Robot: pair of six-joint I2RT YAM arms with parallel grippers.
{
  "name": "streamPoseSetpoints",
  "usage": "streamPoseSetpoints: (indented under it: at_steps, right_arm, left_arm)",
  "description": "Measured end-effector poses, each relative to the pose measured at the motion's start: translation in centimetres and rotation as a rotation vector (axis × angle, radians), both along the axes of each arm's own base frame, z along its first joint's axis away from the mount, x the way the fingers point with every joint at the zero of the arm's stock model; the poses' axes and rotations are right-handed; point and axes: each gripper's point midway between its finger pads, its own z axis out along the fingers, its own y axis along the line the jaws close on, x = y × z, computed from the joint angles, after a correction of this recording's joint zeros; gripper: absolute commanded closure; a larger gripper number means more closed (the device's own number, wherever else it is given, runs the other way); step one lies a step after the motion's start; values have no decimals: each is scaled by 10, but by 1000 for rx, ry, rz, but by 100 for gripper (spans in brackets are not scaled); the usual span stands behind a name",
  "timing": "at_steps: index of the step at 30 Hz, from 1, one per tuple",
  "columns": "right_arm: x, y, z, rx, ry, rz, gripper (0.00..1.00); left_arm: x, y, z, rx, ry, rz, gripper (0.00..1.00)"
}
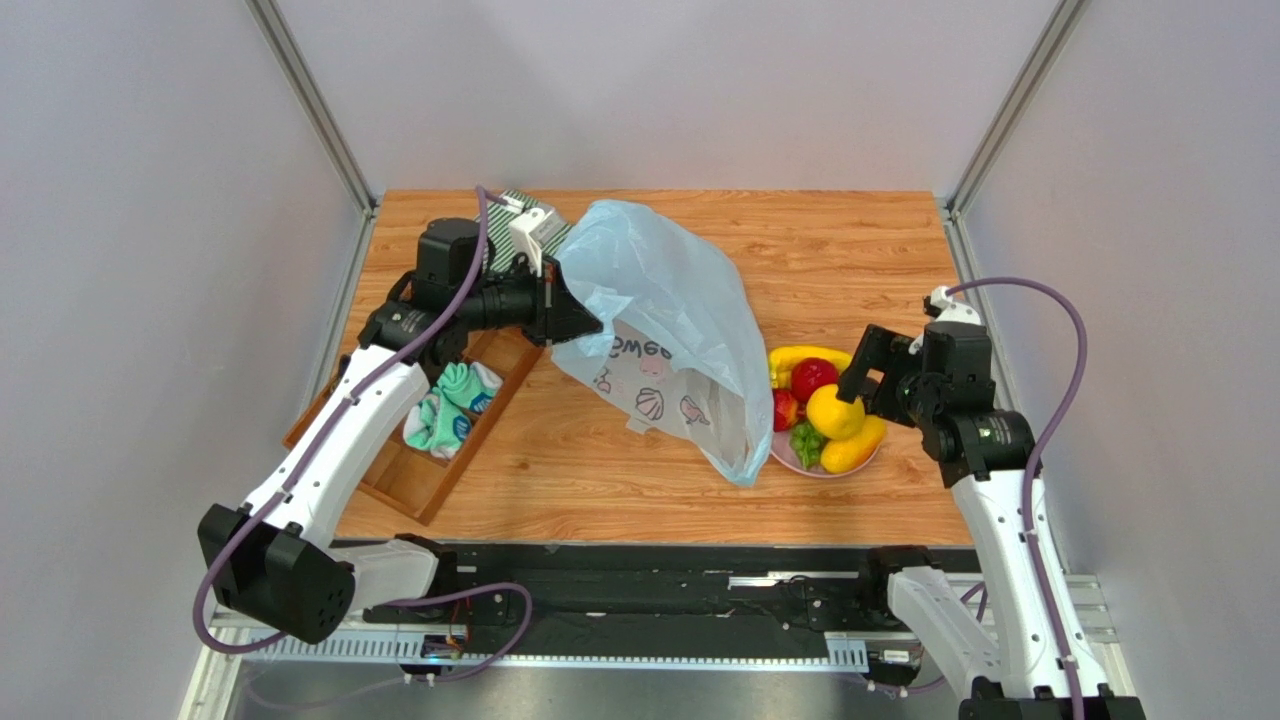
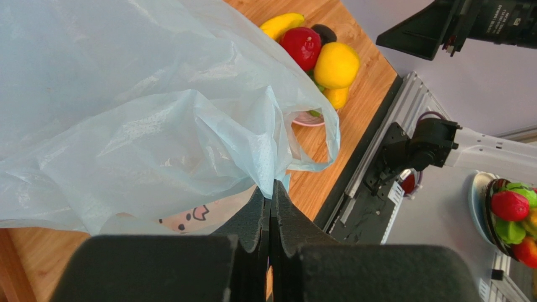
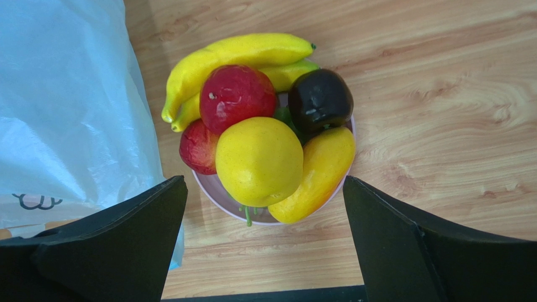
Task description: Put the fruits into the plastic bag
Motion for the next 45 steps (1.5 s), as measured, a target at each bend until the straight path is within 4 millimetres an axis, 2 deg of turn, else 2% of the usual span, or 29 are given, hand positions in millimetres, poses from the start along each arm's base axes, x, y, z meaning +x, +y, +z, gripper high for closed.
streamPoseSetpoints:
  at_steps: [6, 11, 15, 31, 45]
  right_arm:
    - [0, 7, -11, 37, 33, 16, 1]
    - [1, 13, -38, 60, 104, 30, 0]
    - [1, 15, -51, 64, 151, 35, 0]
    - [9, 16, -73, 58, 197, 38, 1]
    - [18, 22, -77, 78, 194, 60, 9]
  left_arm:
    - [0, 5, -6, 6, 36, 21, 100]
    - [2, 9, -8, 13, 42, 40, 100]
    - [2, 11, -7, 15, 38, 50, 100]
    - [4, 15, -10, 26, 50, 69, 100]
    - [3, 15, -11, 29, 56, 70, 100]
